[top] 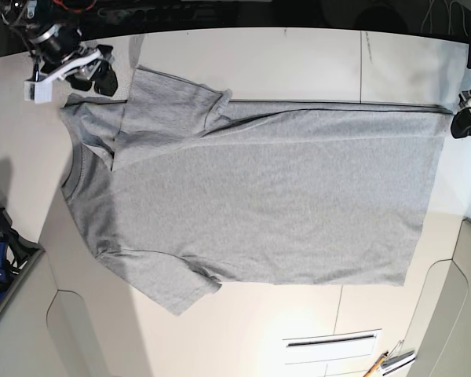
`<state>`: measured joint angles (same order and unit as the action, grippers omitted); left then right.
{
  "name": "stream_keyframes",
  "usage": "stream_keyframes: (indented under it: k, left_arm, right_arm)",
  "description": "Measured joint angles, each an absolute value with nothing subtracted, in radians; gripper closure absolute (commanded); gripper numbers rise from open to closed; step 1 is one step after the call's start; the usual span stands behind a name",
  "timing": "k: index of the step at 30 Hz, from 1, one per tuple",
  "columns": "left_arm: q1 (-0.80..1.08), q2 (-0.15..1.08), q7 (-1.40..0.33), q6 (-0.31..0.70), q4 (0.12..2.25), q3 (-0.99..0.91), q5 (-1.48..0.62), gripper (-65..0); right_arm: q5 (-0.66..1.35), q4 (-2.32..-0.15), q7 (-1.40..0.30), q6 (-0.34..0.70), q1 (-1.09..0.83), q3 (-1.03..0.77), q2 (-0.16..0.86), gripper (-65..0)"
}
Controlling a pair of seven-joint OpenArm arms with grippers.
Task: Fold the T-shirt properly
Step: 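Release and regrasp the shirt edge near the sleeve with the right gripper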
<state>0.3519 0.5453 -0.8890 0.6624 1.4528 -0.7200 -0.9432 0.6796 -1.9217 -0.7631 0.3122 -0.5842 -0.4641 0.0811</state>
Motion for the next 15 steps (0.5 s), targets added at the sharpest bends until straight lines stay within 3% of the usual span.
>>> stream_keyframes:
  k: [5,15]
  left_arm:
    - [0.352,0.546,-0.890,0.662,1.453,-0.720,-0.947,-26.9]
    - [0.352,0.545,-0.890,0.662,1.453,-0.720,-0.951,-26.9]
  right_arm:
    - [0.709,-1.886,-0.759,0.337,-0.642,-0.424,0.075,-35.6]
    - [0.711,-1.765,-0.717,0.355,-0.558,-0.269,0.075,-35.6]
